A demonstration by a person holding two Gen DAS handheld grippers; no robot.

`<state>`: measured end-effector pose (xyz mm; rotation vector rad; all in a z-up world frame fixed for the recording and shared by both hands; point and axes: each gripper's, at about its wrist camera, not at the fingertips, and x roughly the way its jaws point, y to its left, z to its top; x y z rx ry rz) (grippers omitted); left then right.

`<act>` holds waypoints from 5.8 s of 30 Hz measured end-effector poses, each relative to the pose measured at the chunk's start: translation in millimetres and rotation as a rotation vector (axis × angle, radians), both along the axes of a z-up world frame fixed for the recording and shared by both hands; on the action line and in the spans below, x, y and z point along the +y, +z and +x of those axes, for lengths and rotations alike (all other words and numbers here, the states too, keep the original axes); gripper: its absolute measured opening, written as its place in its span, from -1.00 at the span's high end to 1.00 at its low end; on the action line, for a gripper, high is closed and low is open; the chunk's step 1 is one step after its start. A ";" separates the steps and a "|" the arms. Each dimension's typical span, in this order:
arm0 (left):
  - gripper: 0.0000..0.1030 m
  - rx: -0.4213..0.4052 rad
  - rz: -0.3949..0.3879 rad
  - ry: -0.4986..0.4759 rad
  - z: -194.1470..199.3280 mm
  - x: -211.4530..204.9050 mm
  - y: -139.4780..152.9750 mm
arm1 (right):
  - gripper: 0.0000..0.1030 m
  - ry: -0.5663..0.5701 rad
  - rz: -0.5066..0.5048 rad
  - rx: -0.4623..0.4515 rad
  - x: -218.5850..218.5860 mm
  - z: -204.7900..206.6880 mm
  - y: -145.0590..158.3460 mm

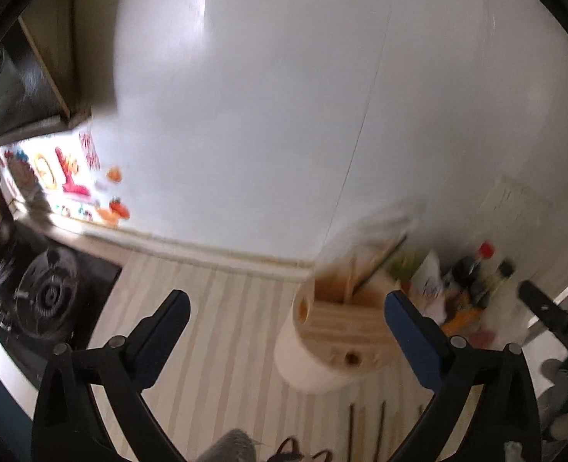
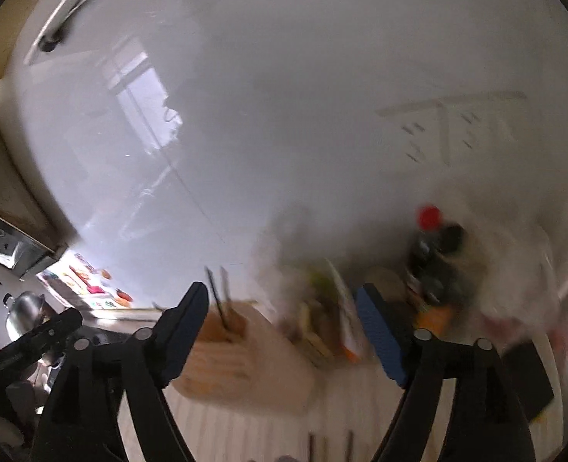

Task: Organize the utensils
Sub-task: 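Open both tools to release the chopsticks into the holder, then grasp a light wooden chopstick with the right tool while the left tool grasps a dark one, then lift both chopsticks and carry them over the cream holder, then lower the chopsticks into the holder and open both tools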

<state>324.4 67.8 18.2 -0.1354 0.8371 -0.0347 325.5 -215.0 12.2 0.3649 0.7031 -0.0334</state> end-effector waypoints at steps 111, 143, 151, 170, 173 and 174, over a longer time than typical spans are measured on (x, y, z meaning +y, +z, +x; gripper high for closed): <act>0.94 0.156 0.038 -0.181 -70.7 -49.8 -71.1 | 0.88 0.183 -0.121 0.236 23.7 -80.2 -111.2; 0.94 -0.157 -0.037 -0.160 27.6 -25.2 85.3 | 0.88 0.094 -0.031 -0.279 60.3 53.8 59.2; 0.94 -0.088 -0.039 -0.162 63.5 -21.9 56.3 | 0.88 0.039 -0.083 -0.309 76.3 87.3 29.1; 0.84 0.088 -0.116 -0.155 71.5 -17.3 33.0 | 0.86 0.147 -0.092 -0.207 91.2 102.4 -4.7; 0.01 0.056 -0.070 -0.119 62.1 -15.6 45.2 | 0.22 0.176 -0.071 -0.195 84.1 87.8 6.7; -0.52 0.039 -0.067 -0.106 57.9 -14.2 50.1 | -0.10 0.178 -0.054 -0.208 80.7 80.4 13.0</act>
